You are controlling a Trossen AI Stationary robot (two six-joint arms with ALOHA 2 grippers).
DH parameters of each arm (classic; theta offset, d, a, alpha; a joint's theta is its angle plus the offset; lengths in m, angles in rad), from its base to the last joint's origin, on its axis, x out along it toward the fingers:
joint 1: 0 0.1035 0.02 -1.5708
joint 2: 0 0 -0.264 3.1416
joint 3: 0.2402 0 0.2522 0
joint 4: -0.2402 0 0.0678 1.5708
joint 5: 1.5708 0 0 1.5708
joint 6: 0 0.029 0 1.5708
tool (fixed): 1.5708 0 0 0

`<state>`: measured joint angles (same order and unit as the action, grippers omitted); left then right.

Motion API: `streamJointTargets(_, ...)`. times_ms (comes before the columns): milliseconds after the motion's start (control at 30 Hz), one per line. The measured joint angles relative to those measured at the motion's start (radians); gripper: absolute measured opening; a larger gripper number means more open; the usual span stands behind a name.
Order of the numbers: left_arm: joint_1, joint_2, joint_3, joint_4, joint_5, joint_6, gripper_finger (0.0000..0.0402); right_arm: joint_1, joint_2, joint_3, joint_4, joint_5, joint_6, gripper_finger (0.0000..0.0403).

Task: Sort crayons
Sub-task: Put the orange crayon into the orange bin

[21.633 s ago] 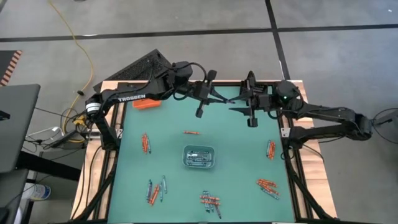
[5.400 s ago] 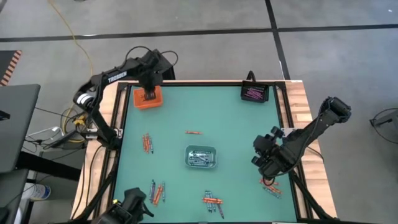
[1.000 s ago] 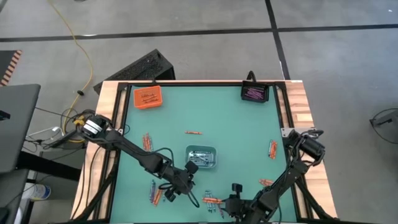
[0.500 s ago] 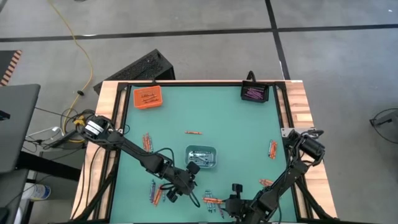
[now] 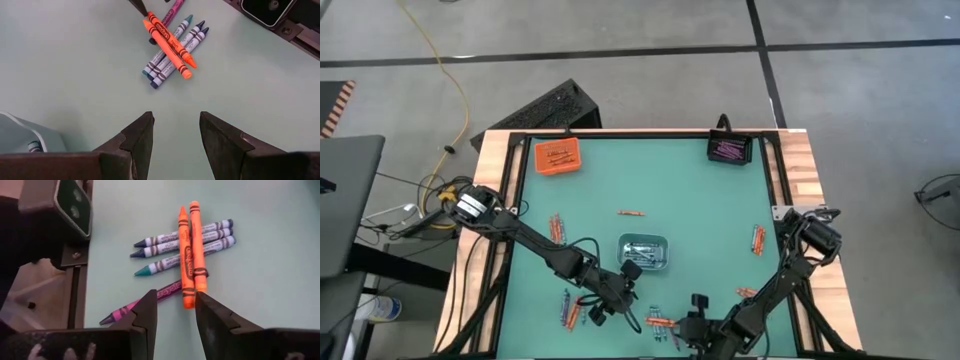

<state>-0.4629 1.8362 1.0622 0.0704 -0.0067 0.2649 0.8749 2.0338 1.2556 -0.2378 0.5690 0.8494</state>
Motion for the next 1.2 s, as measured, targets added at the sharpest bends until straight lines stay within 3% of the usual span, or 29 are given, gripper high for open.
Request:
streamJointTargets(600, 0.0, 0.0, 0.0, 0.012, 0.0, 0.003, 0.0151, -0.012, 0.018, 0.0, 0.003, -0.021, 0.021, 0.0125)
streamJointTargets(1000, 0.0, -0.001, 0.0, 0.008, 0.0, 0.003, 0.0151, -0.006, 0.008, 0.0, -0.05, -0.048, 0.009, 0.0095)
streamJointTargets(1200, 0.0, -0.001, 0.0, 0.01, 0.0, 0.008, 0.0151, -0.005, 0.0, 0.073, -0.229, -0.048, -0.028, 0.0094)
